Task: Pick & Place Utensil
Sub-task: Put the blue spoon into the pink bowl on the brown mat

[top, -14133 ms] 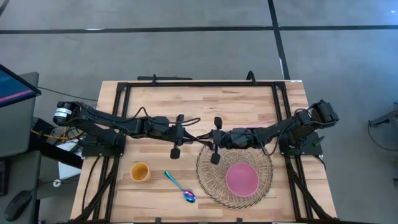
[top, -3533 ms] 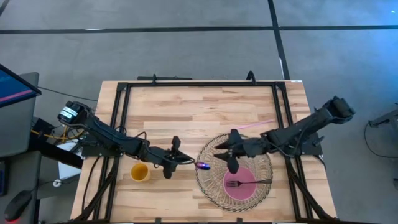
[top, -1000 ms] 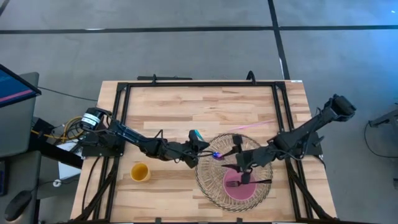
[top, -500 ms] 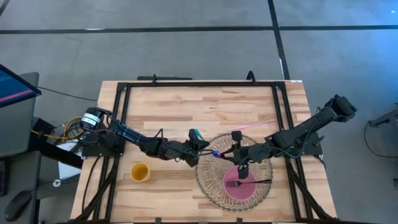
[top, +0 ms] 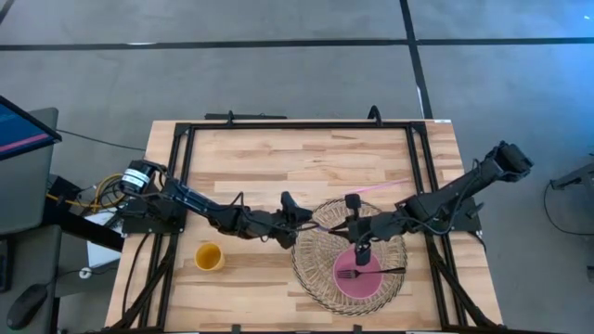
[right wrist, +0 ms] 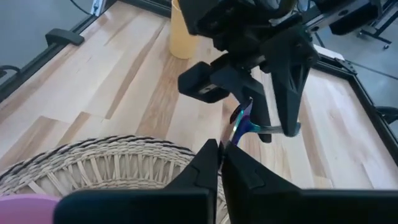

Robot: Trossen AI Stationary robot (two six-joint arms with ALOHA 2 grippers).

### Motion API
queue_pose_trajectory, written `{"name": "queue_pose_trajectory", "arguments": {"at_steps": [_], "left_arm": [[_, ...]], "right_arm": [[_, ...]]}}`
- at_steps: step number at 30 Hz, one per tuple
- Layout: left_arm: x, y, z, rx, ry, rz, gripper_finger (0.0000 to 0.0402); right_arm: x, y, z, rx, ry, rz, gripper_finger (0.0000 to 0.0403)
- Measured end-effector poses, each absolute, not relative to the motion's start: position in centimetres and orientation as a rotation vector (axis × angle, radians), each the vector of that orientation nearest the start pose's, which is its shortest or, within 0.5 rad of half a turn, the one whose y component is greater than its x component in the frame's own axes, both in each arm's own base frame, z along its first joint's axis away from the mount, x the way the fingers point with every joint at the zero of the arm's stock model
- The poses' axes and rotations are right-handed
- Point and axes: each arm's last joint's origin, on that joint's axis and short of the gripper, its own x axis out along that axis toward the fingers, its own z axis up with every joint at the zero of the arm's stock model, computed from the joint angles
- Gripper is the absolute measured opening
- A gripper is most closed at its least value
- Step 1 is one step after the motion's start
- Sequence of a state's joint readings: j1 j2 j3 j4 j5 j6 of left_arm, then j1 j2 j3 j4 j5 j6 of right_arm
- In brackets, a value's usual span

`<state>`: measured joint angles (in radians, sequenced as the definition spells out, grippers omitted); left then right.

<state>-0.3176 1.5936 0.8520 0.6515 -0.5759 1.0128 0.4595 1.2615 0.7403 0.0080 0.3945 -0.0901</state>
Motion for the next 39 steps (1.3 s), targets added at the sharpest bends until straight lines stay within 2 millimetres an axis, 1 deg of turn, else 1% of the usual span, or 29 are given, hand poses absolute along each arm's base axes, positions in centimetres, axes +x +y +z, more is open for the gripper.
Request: {"name": "queue_pose_trajectory", "arguments": {"at_steps": [3, 6, 10, 14, 16, 18, 20, 21, 25, 27, 29, 32, 36, 39], "left_arm": [[32.5, -9.5, 23.9, 0.969, 0.196, 0.221, 0.011], [31.9, -10.2, 24.6, 0.897, 0.191, 0.283, 0.0132], [30.8, -10.8, 25.8, 0.842, 0.178, 0.332, 0.0154], [29.8, -11.3, 27.2, 0.797, 0.14, 0.341, 0.0162], [29.2, -11.3, 27.8, 0.746, 0.126, 0.345, 0.0162], [28.6, -11.2, 28.8, 0.653, 0.09, 0.36, 0.0161], [27.8, -11.2, 29.8, 0.532, 0.042, 0.365, 0.0157], [27.4, -11.2, 30.0, 0.478, 0.025, 0.361, 0.0155], [25.7, -10.9, 30.8, 0.297, -0.031, 0.347, 0.0146], [24.9, -10.7, 31.1, 0.204, -0.061, 0.34, 0.0141], [24.3, -10.3, 30.9, 0.107, -0.075, 0.339, 0.0136], [23.8, -9.3, 30.4, -0.013, -0.087, 0.374, 0.0129], [24.0, -7.2, 29.8, -0.212, -0.126, 0.417, 0.0125], [24.5, -5.7, 29.6, -0.271, -0.139, 0.397, 0.0125]], "right_arm": [[24.1, 10.9, 23.8, -0.342, 0.464, 0.099, 0.0003], [24.0, 11.2, 23.9, -0.462, 0.454, 0.121, 0.0002], [23.6, 11.9, 23.9, -0.741, 0.433, 0.184, 0.0002], [23.2, 12.4, 23.9, -1.045, 0.412, 0.213, 0.0001], [23.0, 12.5, 24.0, -1.18, 0.426, 0.167, 0.0001], [22.8, 12.5, 23.8, -1.269, 0.474, 0.096, 0.0001], [22.7, 12.1, 23.7, -1.301, 0.521, -0.003, 0.0001], [22.7, 12.0, 23.7, -1.307, 0.54, -0.04, 0.0001], [22.3, 11.5, 23.3, -1.377, 0.627, -0.114, 0.0], [22.3, 11.4, 23.4, -1.39, 0.642, -0.155, 0.0], [22.2, 11.5, 23.4, -1.409, 0.648, -0.178, 0.0], [22.2, 11.8, 23.6, -1.499, 0.645, -0.163, 0.0], [22.6, 12.1, 24.2, -1.609, 0.605, -0.139, 0.0], [23.1, 12.2, 24.3, -1.682, 0.586, -0.124, 0.0]]}}
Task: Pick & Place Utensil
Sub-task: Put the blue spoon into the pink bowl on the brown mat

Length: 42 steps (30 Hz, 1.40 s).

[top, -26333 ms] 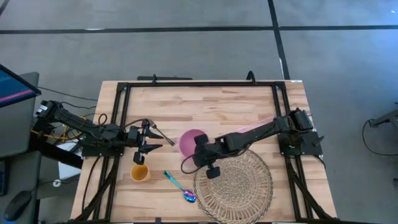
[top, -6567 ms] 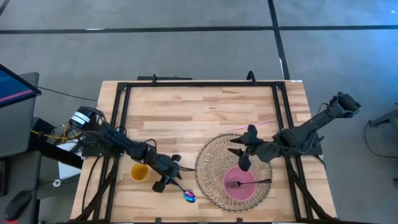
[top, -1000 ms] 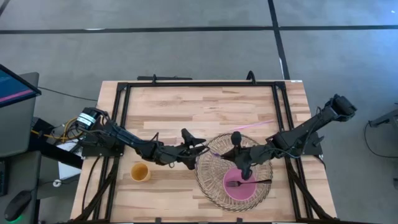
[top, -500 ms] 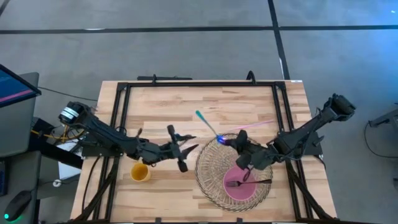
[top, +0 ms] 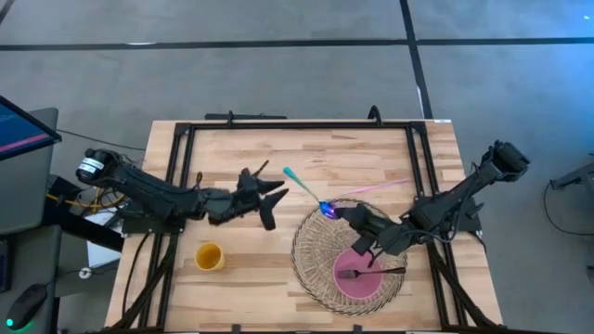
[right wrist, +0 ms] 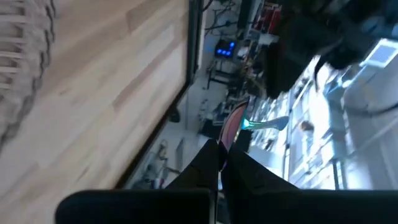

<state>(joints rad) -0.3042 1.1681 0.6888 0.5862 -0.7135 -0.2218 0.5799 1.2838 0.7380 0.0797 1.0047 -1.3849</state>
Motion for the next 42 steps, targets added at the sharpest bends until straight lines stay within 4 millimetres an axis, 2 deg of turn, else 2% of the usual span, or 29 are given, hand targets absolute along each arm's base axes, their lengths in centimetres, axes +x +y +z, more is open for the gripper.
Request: {"name": "queue_pose_trajectory", "arguments": {"at_steps": [6, 22, 28, 35, 39, 42], "left_arm": [[25.2, -3.8, 29.7, -0.293, -0.151, 0.315, 0.0124], [25.2, -3.7, 30.0, -0.294, -0.178, 0.287, 0.0111], [25.3, -3.1, 30.1, -0.293, -0.184, 0.288, 0.0089], [25.3, -3.0, 30.2, -0.3, -0.198, 0.252, 0.0045], [25.3, -2.9, 30.3, -0.372, -0.212, 0.235, 0.004], [25.4, -2.3, 30.3, -0.441, -0.224, 0.242, 0.0053]], "right_arm": [[23.7, 12.1, 24.3, -1.69, 0.552, -0.084, 0.0], [23.7, 12.2, 24.3, -1.686, 0.529, -0.052, 0.0], [23.7, 12.3, 24.3, -1.68, 0.503, -0.015, 0.0], [23.7, 12.3, 24.2, -1.689, 0.502, -0.006, 0.0], [23.7, 12.3, 24.2, -1.775, 0.508, 0.018, 0.0], [23.9, 12.1, 24.3, -1.847, 0.523, 0.03, 0.0]]}}
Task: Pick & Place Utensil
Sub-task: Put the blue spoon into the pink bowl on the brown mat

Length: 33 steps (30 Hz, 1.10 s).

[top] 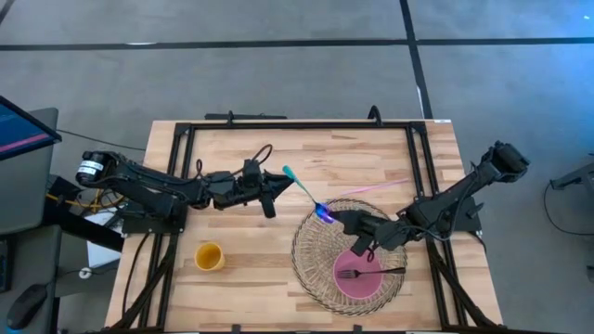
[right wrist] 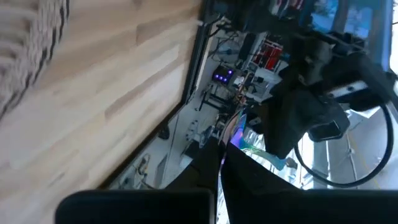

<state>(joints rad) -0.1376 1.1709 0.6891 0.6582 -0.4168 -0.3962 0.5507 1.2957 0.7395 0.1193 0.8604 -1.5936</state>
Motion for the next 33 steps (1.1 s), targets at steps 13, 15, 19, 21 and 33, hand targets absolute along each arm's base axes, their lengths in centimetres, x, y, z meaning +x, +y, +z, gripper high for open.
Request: {"name": "queue_pose_trajectory", "arguments": {"at_steps": [13, 15, 19, 21, 33], "left_arm": [[25.5, -1.0, 30.4, -0.485, -0.247, 0.255, 0.0106], [25.5, -0.9, 30.4, -0.46, -0.245, 0.261, 0.0097], [25.5, -0.9, 30.5, -0.439, -0.25, 0.255, 0.0048], [25.5, -1.0, 30.8, -0.44, -0.263, 0.236, 0.0021], [25.5, -1.1, 30.9, -0.397, -0.264, 0.206, 0.0014]], "right_arm": [[24.3, 11.1, 24.0, -1.853, 0.557, 0.045, 0.0], [24.3, 11.1, 24.0, -1.833, 0.554, 0.04, 0.0], [24.3, 11.2, 24.0, -1.781, 0.536, 0.051, 0.0003], [24.3, 11.2, 23.9, -1.783, 0.533, 0.068, 0.0009], [24.4, 11.0, 23.8, -1.62, 0.527, 0.023, 0.0063]]}}
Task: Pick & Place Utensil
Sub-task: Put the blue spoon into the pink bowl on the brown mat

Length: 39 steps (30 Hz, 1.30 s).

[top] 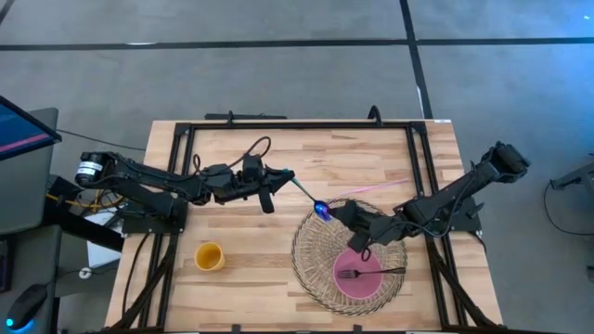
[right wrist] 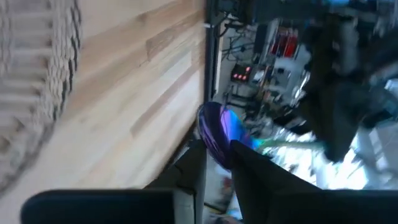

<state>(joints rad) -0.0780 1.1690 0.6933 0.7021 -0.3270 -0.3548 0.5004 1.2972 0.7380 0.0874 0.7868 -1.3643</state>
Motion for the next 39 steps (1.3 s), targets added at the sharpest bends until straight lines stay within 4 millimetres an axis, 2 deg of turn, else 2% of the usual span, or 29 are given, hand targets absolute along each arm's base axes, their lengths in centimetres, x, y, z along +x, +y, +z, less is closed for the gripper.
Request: {"name": "queue_pose_trajectory", "arguments": {"at_steps": [4, 10, 14, 18, 23, 27, 33, 39], "left_arm": [[25.5, -1.1, 30.9, -0.386, -0.272, 0.177, 0.0018], [25.5, -1.3, 30.8, -0.38, -0.261, 0.16, 0.002], [25.6, -1.2, 30.4, -0.36, -0.232, 0.162, 0.0019], [25.4, -1.3, 30.9, -0.371, -0.264, 0.143, 0.0019], [25.9, -2.5, 30.3, -0.436, -0.228, 0.078, 0.0009], [27.1, -4.5, 28.7, -0.503, -0.177, 0.006, 0.0016], [29.7, -7.3, 27.1, -0.529, -0.208, -0.078, 0.0009], [32.8, -8.5, 26.4, -0.525, -0.183, -0.082, 0.0013]], "right_arm": [[24.2, 11.2, 23.7, -1.465, 0.525, -0.005, 0.0066], [23.3, 12.2, 23.4, -1.339, 0.541, -0.07, 0.0066], [22.3, 13.7, 23.6, -1.263, 0.5, -0.099, 0.0065], [21.0, 14.7, 23.1, -1.2, 0.517, -0.136, 0.0065], [19.3, 15.3, 22.1, -1.106, 0.558, -0.144, 0.0065], [18.7, 15.1, 21.6, -1.07, 0.596, -0.157, 0.0065], [18.9, 14.6, 21.5, -1.051, 0.612, -0.201, 0.0065], [19.0, 14.5, 21.5, -0.986, 0.607, -0.223, 0.0065]]}}
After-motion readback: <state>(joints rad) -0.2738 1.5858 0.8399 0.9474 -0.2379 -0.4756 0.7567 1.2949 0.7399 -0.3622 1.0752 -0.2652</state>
